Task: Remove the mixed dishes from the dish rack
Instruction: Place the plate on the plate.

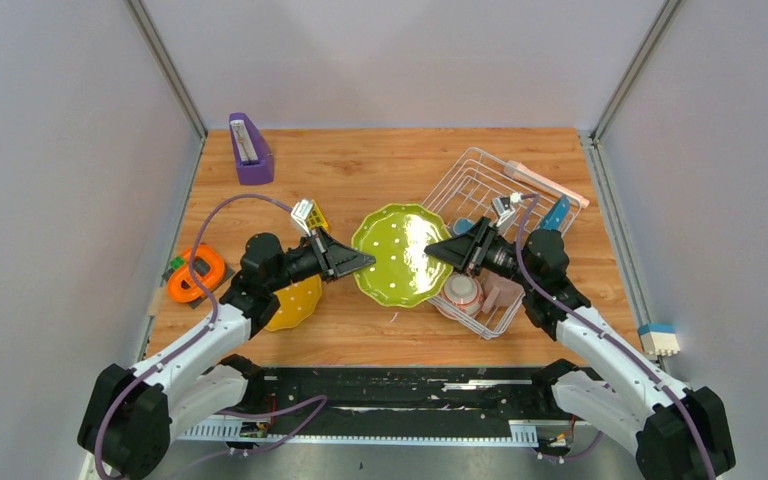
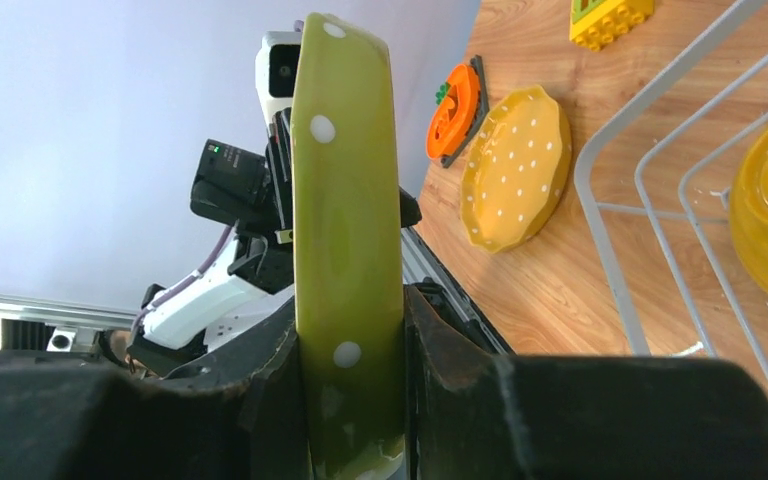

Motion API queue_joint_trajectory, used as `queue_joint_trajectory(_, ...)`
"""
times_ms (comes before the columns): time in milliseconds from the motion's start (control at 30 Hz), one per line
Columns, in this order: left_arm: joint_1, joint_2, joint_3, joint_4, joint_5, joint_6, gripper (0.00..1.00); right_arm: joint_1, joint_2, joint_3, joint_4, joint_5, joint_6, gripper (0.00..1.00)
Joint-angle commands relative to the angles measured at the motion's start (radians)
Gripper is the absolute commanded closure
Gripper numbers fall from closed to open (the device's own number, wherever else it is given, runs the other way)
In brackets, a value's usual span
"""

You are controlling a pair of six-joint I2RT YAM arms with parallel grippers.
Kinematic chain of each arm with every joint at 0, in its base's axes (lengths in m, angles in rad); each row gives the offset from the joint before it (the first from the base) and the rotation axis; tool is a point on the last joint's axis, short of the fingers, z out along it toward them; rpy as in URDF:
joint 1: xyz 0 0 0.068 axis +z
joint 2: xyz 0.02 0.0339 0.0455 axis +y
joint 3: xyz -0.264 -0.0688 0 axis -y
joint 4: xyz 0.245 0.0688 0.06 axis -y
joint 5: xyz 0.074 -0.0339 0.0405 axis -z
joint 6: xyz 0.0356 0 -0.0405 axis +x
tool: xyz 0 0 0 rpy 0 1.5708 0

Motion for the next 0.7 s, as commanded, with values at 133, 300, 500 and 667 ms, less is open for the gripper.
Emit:
queue_joint_trajectory(133, -0.012, -0.042, 0.046, -0.089, -0.042, 0.101, 1.0, 0.0, -0.008, 0.073, -0.112, 0.106, 0.032, 0.54)
queue_joint_trajectory(300, -0.011, -0.089, 0.013, -0.104, -0.142, 0.024, 1.0, 0.0, -0.032, 0.1, -0.261, 0.232, 0.011, 0.14)
queue_joint_trajectory(500, -0.012, -0.166, -0.014, -0.121, -0.221, -0.024, 1.0, 0.001, -0.05, 0.105, -0.294, 0.259, 0.002, 0.0)
queue_joint_trajectory(667, -0.011, -0.274, -0.007, -0.253, -0.339, -0.028, 1.0, 0.002, -0.077, 0.113, -0.342, 0.311, -0.001, 0.0)
